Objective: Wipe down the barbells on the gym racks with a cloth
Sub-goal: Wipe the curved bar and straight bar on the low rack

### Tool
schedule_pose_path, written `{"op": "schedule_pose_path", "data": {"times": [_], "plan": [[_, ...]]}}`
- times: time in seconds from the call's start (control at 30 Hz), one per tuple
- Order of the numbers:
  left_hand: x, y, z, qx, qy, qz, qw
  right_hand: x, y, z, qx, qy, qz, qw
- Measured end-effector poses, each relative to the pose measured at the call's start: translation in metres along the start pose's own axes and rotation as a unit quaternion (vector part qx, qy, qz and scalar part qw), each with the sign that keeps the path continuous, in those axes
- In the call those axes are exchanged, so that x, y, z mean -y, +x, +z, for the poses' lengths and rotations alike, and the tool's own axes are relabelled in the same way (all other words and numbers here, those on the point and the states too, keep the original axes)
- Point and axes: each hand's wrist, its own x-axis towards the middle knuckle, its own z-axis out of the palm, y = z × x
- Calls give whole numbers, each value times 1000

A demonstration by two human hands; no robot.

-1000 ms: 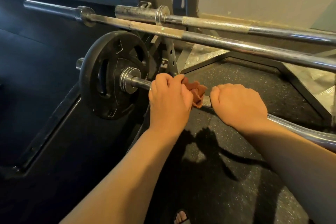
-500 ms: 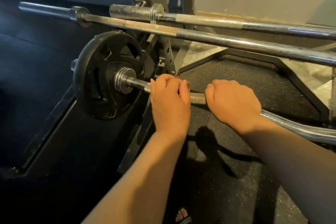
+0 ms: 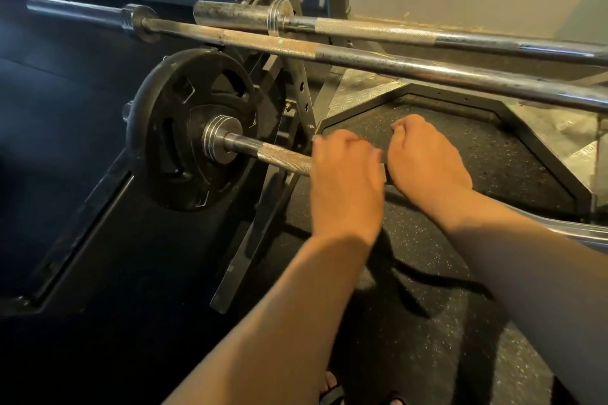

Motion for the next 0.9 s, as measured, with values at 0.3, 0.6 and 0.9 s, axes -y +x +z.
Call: {"op": "schedule_pose_path", "data": {"times": [0.3,0.6,0.9], "plan": [[62,16,-43,-19,27,67,997,6,-16,4,-16,-164,-166,972],[46,18,-39,-8,105,152,983,7,-12,5,-8,-193,-172,966],[123,44,-80,-40,53,69,995,8,-13,5,-17,-216,-171,961]]}}
